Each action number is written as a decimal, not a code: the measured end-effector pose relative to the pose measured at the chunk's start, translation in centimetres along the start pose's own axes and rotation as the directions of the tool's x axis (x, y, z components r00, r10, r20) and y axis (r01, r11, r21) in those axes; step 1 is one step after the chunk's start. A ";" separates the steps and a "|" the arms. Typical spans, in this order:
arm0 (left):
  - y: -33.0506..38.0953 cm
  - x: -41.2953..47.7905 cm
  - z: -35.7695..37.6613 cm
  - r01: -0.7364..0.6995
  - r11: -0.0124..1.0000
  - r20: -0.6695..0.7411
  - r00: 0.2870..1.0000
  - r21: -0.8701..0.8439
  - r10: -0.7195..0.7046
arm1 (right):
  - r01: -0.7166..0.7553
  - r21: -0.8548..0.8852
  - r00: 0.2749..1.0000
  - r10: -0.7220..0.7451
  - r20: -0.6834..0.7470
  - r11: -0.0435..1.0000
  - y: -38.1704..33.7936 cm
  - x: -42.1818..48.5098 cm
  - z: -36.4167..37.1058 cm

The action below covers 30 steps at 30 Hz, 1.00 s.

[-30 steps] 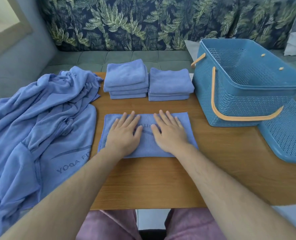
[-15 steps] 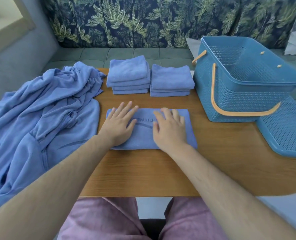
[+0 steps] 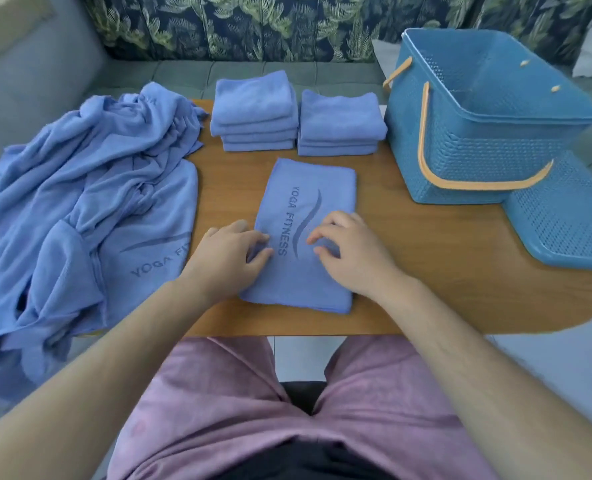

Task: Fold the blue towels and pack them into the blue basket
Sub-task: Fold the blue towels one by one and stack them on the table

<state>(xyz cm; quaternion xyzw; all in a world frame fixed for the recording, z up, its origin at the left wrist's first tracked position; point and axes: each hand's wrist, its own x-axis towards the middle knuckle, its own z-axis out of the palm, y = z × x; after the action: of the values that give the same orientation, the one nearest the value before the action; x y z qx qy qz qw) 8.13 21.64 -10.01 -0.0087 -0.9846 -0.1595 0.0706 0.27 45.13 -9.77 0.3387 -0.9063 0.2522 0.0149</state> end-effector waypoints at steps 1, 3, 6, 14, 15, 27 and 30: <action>0.1 -1.1 0.1 -0.034 0.999 -0.028 0.999 -0.029 0.034 | 0.040 0.070 0.998 -0.044 0.043 0.997 0.1 -1.3 -0.1; 0.3 -3.0 0.3 -0.124 0.991 -0.089 0.989 -0.051 0.119 | 0.087 0.124 0.992 -0.098 0.080 0.988 0.3 -3.5 -0.4; 0.5 -5.2 0.4 -0.277 0.955 -0.091 0.959 -0.104 0.268 | 0.105 0.147 0.991 -0.115 0.063 0.983 0.9 -5.9 -1.3; -1.8 -6.6 -0.4 -0.317 0.843 0.054 0.925 -0.434 0.375 | 0.142 0.168 0.975 -0.167 0.149 0.976 1.6 -8.7 -3.3; -2.0 -6.4 -0.6 -0.305 0.837 0.085 0.921 -0.455 0.381 | 0.143 0.177 0.974 -0.170 0.148 0.974 1.7 -8.8 -3.4; -1.3 -6.0 -0.3 -0.296 0.856 -0.063 0.953 -0.424 0.298 | -0.038 0.307 0.998 0.023 0.051 0.951 1.5 -9.5 -2.9; 0.4 -6.6 -2.1 -0.120 0.845 -0.068 0.993 -0.520 0.099 | -0.112 0.398 0.991 0.074 0.110 0.910 0.1 -10.2 -4.5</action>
<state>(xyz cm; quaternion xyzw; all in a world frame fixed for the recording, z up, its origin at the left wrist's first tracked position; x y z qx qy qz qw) 14.97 21.40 -8.90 -0.0808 -0.9004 -0.4172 0.0936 7.41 53.50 -7.97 0.3020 -0.8497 0.4181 -0.1091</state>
